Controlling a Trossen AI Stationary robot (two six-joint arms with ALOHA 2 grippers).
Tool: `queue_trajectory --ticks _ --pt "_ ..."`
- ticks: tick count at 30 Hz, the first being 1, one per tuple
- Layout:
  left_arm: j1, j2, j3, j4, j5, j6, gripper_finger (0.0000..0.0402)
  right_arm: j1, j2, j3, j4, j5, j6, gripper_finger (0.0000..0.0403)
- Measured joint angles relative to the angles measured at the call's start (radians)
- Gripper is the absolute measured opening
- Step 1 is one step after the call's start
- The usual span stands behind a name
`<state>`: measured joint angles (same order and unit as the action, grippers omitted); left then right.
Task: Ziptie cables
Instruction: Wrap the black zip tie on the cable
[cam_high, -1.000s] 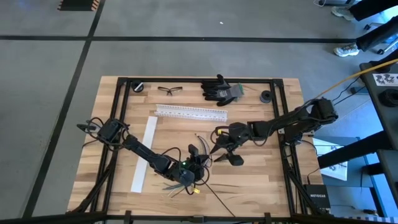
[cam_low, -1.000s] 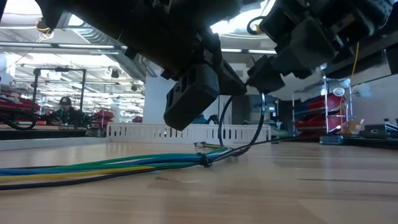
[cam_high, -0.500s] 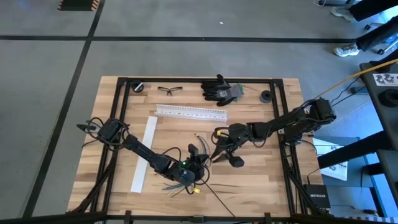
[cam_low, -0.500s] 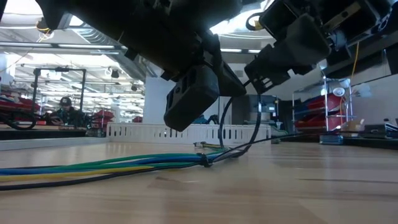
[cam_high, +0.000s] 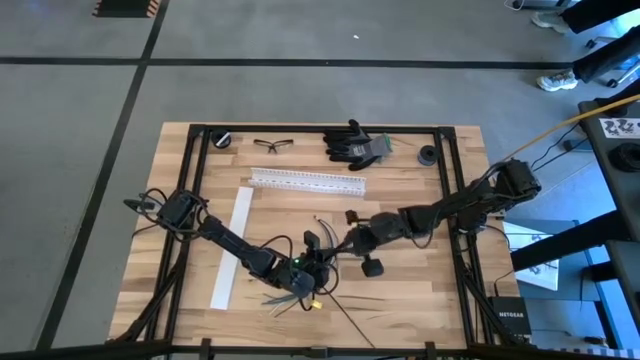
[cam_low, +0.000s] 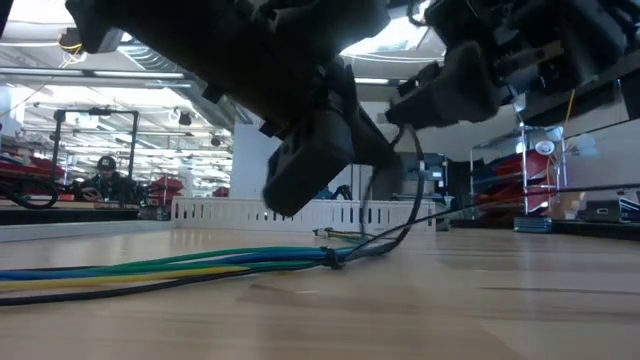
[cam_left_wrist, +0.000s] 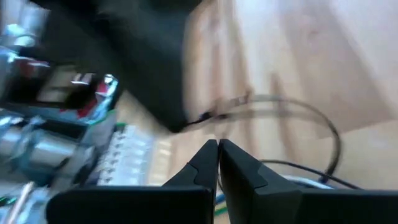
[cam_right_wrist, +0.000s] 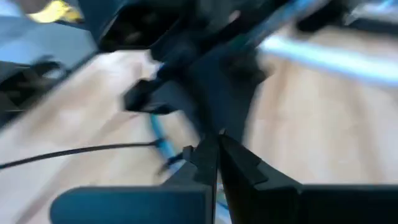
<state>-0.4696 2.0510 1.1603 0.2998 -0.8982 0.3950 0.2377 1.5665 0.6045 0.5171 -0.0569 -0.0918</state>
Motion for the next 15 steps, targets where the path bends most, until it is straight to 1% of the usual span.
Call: queue_trajectory --ticks 4,8,9,12,15 --pt "-0.001 0.001 -0.001 -0.056 0.027 -0.053 0.0 0.059 -0.002 0.028 -0.049 0.216 -0.075 0.0" --pt "-0.009 0.004 -0.008 -0.092 0.034 -0.085 0.0 0.085 -0.061 0.069 -0.1 0.335 -0.139 0.0" --pt "-0.011 0.004 -0.008 -0.095 0.034 -0.091 0.0 0.085 -0.08 0.078 -0.13 0.35 -0.151 0.0" --pt "-0.011 0.004 -0.008 -0.1 0.031 -0.096 0.0 0.082 -0.143 0.103 -0.229 0.351 -0.152 0.0" --pt "-0.009 0.005 -0.008 -0.096 0.023 -0.1 0.0 0.083 -0.193 0.126 -0.338 0.345 -0.105 0.0"
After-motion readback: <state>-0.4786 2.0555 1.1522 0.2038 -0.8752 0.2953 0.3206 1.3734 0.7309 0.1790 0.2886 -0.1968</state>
